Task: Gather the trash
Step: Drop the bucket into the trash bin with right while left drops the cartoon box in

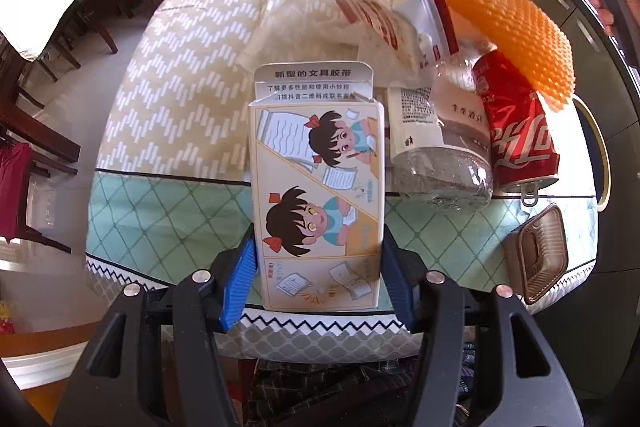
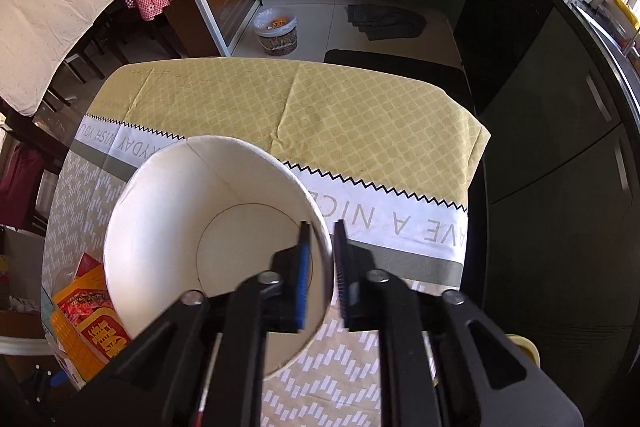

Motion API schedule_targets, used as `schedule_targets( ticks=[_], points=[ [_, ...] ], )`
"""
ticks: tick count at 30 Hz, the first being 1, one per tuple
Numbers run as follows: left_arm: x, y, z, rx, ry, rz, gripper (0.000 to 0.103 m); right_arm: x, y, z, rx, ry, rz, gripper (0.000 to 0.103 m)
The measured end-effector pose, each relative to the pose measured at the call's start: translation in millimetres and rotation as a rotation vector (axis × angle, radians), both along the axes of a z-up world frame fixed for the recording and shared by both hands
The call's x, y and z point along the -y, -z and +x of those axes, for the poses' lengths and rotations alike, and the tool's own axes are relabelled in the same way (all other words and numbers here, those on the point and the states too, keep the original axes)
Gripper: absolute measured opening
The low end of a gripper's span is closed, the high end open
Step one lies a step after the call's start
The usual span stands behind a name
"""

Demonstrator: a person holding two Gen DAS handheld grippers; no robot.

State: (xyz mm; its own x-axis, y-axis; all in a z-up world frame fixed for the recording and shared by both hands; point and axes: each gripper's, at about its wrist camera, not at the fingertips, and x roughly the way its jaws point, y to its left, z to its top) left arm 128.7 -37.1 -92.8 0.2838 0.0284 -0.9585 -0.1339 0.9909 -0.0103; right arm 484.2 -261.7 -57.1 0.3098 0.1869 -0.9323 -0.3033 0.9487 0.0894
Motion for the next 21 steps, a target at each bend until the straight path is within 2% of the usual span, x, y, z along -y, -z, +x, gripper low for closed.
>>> schedule_targets(
  ticks=[5,11,17,21],
  points=[
    [-4,-18,-12,0.052,0.021,0.006,0.055,1,-9,-2,0.019,0.029,0.027,0.005],
    [-2,-32,-25,0.119,0.055,0.002,0.055,24,-49,-21,0.082,0.07,0.078,0.005],
    [11,-53,-22,0.189,0.136,0.012,0.055,106,-93,-72,0.159,0.16,0.093,0.005],
    [33,-69,-21,0.239,0.217,0.003,0.055,188,-87,-117,0.166,0.277,0.058,0.005]
  ],
)
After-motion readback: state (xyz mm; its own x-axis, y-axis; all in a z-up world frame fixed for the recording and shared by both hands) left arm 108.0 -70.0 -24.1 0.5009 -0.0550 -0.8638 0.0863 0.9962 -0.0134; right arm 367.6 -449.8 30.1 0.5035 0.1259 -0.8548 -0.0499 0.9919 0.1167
